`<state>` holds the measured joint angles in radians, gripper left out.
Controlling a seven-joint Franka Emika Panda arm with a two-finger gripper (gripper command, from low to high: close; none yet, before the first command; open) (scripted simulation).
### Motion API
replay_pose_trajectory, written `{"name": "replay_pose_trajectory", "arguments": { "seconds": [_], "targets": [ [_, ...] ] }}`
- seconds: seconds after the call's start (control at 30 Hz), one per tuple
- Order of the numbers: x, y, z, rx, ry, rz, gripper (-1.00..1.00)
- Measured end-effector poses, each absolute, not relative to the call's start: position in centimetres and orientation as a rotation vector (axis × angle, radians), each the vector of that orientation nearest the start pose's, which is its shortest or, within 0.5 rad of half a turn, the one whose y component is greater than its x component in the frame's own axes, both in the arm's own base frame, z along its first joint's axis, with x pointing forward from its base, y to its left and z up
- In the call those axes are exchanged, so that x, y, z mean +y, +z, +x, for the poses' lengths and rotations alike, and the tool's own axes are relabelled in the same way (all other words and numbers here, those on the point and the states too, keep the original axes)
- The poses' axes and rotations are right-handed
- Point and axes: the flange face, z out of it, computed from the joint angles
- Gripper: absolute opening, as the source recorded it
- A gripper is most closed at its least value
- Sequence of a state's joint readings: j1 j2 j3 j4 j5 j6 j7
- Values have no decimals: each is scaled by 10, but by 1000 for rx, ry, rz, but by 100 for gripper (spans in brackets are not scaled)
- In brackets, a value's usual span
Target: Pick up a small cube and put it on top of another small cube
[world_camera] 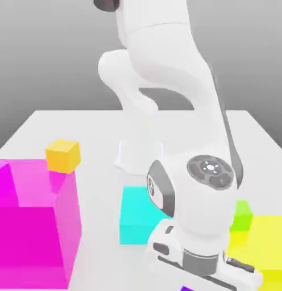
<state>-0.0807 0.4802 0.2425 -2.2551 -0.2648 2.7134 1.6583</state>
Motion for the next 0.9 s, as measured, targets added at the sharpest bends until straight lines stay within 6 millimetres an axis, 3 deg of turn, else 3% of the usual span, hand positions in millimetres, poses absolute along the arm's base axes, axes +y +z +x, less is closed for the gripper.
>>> {"name": "replay_pose_trajectory", "arguments": {
  "seconds": [0.1, 0.4, 0.53, 0.7, 0.9],
  "targets": [
    [91, 192, 523, 1895, -15, -2523, -100],
    [-30, 287, 503, 2158, -114, -2481, -100],
    [-81, 333, 478, 2270, -112, -2399, -100],
    [-117, 388, 438, 2326, -82, -2305, -100],
    [-152, 445, 376, 2331, -16, -2155, -100]
  ]
}}
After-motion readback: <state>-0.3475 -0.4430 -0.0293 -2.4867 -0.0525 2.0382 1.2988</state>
